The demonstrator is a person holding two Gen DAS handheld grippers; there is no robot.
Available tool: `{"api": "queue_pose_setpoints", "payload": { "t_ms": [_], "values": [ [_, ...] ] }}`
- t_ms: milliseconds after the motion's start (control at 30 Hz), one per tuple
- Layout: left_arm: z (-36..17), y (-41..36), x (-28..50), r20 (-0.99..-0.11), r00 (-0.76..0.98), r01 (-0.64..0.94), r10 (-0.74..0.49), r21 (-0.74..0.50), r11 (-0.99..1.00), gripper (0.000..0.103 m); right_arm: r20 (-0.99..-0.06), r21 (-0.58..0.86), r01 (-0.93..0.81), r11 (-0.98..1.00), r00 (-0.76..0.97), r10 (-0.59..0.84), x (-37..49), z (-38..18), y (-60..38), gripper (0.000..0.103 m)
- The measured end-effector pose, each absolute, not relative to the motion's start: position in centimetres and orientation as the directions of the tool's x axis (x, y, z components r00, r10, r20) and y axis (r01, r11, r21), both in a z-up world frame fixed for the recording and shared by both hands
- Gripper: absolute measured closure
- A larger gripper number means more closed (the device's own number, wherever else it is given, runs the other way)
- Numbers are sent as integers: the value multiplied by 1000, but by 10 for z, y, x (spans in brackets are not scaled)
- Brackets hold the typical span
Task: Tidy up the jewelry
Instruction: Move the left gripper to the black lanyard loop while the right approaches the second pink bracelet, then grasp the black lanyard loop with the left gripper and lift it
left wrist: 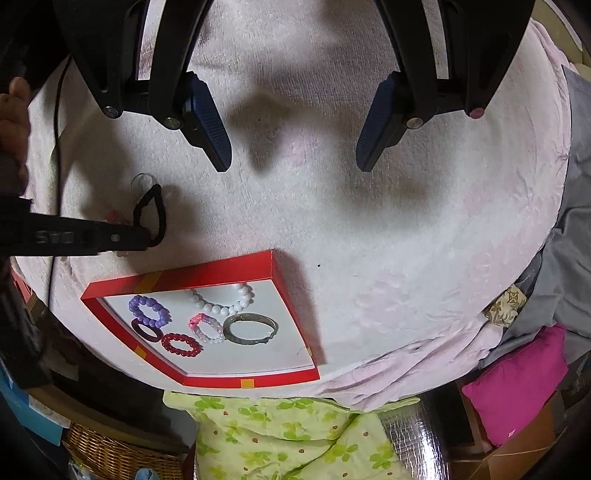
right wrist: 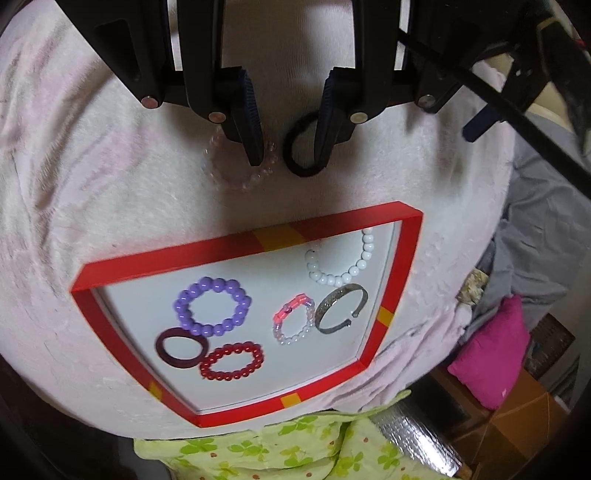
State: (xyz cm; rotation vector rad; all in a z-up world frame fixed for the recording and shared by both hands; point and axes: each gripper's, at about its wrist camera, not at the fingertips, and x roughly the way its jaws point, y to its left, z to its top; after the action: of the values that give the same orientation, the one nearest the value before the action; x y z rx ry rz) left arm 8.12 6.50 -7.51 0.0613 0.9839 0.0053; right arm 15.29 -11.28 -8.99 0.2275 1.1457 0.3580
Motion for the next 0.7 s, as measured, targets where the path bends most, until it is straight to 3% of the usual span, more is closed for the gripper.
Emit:
{"api": "queue_pose_setpoints", "payload": {
  "t_ms": [67,133,700],
  "values": [
    [-75,65,81,-831,556,27,28,52,998,32,-858,302,-173,937,380,347,155,-92,-106,87],
    [-74,64,81,-829,559,32,21,47,998,32,-861,258,-180,949,404,310,154,-92,-103,94],
    [-70,36,86,-813,579,119,-58,14,993,32,-804,437,-30,899,436,406,159,-74,-193,93]
  ]
}}
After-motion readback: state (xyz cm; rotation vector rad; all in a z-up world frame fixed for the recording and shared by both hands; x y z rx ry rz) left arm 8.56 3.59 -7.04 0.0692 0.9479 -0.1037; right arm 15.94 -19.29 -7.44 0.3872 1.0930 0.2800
